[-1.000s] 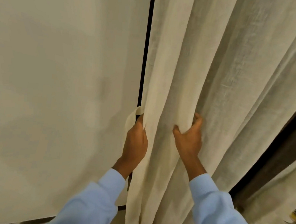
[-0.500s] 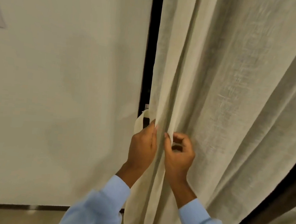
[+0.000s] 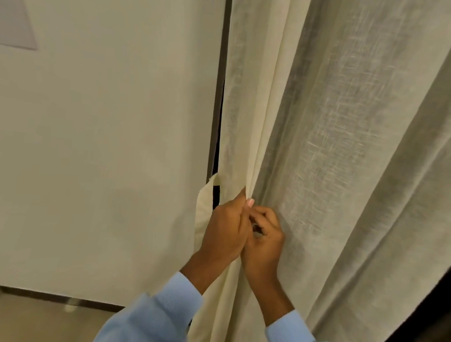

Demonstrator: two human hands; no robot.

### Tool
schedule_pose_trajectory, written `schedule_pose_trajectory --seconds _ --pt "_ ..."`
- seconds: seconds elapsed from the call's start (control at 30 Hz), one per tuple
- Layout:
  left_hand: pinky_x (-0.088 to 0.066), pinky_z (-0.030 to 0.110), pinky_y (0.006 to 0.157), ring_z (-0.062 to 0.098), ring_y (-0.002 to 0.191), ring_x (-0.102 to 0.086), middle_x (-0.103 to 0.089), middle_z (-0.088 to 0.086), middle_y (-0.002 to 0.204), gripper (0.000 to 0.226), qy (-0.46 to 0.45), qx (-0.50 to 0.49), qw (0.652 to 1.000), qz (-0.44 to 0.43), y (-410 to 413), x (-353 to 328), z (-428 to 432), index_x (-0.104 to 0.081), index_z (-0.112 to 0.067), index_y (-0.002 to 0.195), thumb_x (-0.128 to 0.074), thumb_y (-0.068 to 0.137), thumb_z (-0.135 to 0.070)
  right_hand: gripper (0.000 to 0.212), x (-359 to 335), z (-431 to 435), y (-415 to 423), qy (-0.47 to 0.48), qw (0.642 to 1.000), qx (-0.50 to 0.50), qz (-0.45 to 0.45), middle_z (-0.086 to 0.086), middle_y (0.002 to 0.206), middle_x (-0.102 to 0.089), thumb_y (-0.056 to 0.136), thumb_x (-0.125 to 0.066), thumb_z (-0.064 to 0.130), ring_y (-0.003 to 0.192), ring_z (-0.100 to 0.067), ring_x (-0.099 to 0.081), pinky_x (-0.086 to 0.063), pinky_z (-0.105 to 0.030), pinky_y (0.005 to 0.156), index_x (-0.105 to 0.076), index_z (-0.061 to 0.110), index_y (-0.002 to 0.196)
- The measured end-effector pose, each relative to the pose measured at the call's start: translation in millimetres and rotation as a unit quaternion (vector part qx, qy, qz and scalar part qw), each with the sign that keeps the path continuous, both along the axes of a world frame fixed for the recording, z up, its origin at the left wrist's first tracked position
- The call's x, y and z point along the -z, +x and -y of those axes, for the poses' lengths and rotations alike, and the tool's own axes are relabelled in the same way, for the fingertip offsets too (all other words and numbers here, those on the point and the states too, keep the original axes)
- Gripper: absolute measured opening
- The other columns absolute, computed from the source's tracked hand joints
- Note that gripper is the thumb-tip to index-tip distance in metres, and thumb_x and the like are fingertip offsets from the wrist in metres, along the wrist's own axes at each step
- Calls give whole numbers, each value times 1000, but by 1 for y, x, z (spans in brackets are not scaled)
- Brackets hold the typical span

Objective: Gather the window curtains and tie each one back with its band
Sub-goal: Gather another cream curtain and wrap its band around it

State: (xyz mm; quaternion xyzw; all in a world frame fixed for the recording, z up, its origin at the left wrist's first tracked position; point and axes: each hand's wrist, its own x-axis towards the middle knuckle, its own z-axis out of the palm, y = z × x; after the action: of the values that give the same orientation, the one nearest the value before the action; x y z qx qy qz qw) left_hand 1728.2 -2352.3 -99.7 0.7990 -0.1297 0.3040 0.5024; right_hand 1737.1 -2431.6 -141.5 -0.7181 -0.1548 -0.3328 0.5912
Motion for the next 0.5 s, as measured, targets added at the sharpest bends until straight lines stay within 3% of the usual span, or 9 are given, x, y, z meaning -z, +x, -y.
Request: schedule_pose_trajectory --seconds 0.17,0.33,0.43,0.5 --pt "-56 34 63 17 60 -62 -64 8 67 24 71 -53 996 15 -1 -4 5 -65 -1 97 -46 100 -17 19 -10 15 -2 -43 998 -25 -47 14 73 -59 91 -65 0 69 -4 -58 -45 -11 62 -76 15 86" --pt "-52 26 60 18 56 -59 -60 8 65 24 129 -90 988 0 5 -6 3 -63 4 92 -48 97 -15 15 -16 31 -6 -84 993 -32 -71 12 88 -71 89 -71 16 77 -5 -67 -55 -19 71 -76 24 100" --pt "-48 23 63 24 60 -64 -66 14 72 21 146 -130 981 -8 8 -3 0 -64 5 102 -50 96 -10 13 -21 49 -11 -28 996 77 41 5 97 -68 85 -75 11 86 -10 -64 -54 -20 75 -76 15 97" --pt "-47 27 60 24 57 -58 -63 15 71 18 142 -134 981 -22 10 0 -1 -59 6 107 -52 94 -5 16 -25 62 -12 5 980 147 134 -4 107 -59 80 -78 2 101 -16 -59 -49 -24 88 -73 5 94"
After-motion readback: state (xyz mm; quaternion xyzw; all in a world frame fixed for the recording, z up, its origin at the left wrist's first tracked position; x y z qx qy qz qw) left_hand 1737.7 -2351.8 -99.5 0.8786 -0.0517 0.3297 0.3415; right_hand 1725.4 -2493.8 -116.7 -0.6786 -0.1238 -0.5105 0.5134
